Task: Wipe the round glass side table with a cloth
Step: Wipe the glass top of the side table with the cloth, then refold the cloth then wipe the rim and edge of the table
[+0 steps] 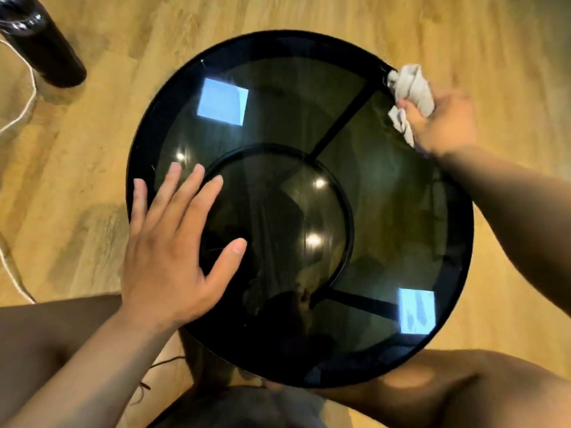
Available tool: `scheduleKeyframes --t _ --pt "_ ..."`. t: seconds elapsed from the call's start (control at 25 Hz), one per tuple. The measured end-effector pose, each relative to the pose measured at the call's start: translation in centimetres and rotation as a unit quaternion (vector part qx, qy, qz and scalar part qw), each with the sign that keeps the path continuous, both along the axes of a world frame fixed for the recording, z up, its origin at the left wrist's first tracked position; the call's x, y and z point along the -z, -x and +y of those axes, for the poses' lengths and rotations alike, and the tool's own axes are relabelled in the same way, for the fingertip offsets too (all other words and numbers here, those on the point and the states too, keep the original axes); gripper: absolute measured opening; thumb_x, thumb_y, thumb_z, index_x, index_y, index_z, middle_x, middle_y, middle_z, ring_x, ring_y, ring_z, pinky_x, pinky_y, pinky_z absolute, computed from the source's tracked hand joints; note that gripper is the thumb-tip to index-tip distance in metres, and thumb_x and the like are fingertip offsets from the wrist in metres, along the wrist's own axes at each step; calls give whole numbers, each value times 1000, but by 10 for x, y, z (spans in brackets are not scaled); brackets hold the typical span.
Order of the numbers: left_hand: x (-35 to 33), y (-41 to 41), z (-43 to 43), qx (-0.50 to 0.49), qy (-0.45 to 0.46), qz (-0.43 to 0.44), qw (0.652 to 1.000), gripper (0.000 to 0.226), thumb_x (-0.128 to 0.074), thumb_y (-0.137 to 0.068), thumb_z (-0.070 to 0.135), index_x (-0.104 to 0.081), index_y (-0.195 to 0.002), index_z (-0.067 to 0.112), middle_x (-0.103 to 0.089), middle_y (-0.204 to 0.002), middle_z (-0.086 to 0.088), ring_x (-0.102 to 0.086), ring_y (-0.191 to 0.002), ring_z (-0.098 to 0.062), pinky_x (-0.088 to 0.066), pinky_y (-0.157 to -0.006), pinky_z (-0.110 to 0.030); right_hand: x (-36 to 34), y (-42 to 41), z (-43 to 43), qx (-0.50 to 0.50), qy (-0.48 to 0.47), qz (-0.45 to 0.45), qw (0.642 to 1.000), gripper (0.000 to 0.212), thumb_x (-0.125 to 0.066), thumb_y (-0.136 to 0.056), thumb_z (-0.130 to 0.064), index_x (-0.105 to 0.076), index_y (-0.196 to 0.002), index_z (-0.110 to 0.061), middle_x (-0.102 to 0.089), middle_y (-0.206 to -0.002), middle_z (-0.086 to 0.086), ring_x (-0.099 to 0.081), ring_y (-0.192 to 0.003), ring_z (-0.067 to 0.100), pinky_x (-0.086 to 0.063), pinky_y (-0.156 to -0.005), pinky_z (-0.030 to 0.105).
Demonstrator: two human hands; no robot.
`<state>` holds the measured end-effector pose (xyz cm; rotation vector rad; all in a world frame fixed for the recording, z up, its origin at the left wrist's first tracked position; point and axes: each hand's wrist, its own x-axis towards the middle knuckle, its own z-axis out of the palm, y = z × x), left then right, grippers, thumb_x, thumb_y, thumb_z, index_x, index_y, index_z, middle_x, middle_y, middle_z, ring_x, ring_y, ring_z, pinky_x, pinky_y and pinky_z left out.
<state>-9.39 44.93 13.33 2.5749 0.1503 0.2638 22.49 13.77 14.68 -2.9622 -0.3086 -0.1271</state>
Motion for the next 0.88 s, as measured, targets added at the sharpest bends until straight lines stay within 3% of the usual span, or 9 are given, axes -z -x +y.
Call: scheduleKeyframes --t 0.2,0.28,0.4,0.48,0.56,0.64,0.72,0.8,0.88 --pt "0 1 -2 -11 9 -2 1000 70 -41 -91 54 -41 -147 13 -40 -156 -12 -24 -150 -30 -7 -122 -57 -17 183 -53 133 26 52 989 55 -40 -83 -64 -63 -100 -17 -72 -94 11 -68 -94 35 -54 -78 42" --pt "3 2 0 -10 14 -10 1000 69 -40 -91 55 -42 -146 14 -41 -155 -11 -25 -150 -29 -6 -123 -55 -17 265 -20 102 15 62 993 49 -42 -83 -65 -61 -92 -20 -69 -88 5 -67 -90 30 -53 -74 38" --pt "-2 5 -3 -13 23 -21 999 64 -42 -92 50 -45 -143 13 -45 -153 -11 -26 -150 -28 -4 -123 -55 -12 364 60 -21 12 78 997 41 -48 -82 -64 -56 -75 -24 -62 -67 -3 -64 -66 19 -44 -53 29" --pt "-10 12 -5 -30 59 -27 997 54 -46 -95 41 -49 -140 11 -46 -151 -8 -26 -149 -24 0 -124 -51 -17 386 112 -72 -44 99 991 38 -50 -82 -65 -49 -69 -29 -54 -58 -9 -54 -52 9 -31 -44 18" --pt "-23 18 -7 -68 177 -39 981 38 -49 -98 32 -54 -133 17 -53 -141 3 -37 -141 -8 -13 -124 -46 -33 370 136 -46 -184 177 966 39 -55 -86 -63 -51 -74 -26 -59 -66 -9 -56 -59 9 -39 -48 19" --pt "-46 27 -15 -95 306 -20 947 19 -52 -98 32 -60 -115 30 -61 -117 21 -53 -111 12 -44 -106 -32 -59 350 140 32 -420 293 858 30 -61 -91 -49 -63 -95 -19 -72 -89 -1 -69 -83 18 -56 -72 32" --pt "-74 38 -29 -77 417 78 902 16 -55 -95 45 -65 -100 33 -69 -101 17 -63 -97 5 -49 -79 -20 -83 340 129 102 -635 346 683 26 -57 -96 -30 -64 -115 -14 -74 -107 9 -69 -102 25 -54 -94 40" --pt "-96 53 -52 -5 503 169 847 36 -59 -86 59 -71 -102 29 -76 -99 6 -71 -94 -10 -54 -76 -24 -102 342 112 118 -772 368 505 36 -50 -92 -19 -60 -124 -7 -69 -118 17 -62 -115 32 -44 -108 48" --pt "-112 70 -73 47 526 163 833 39 -72 -80 55 -71 -104 24 -79 -96 3 -74 -90 -14 -58 -76 -27 -119 346 90 99 -831 366 408 50 -46 -83 -17 -54 -131 -4 -61 -127 24 -53 -125 39 -35 -113 54"
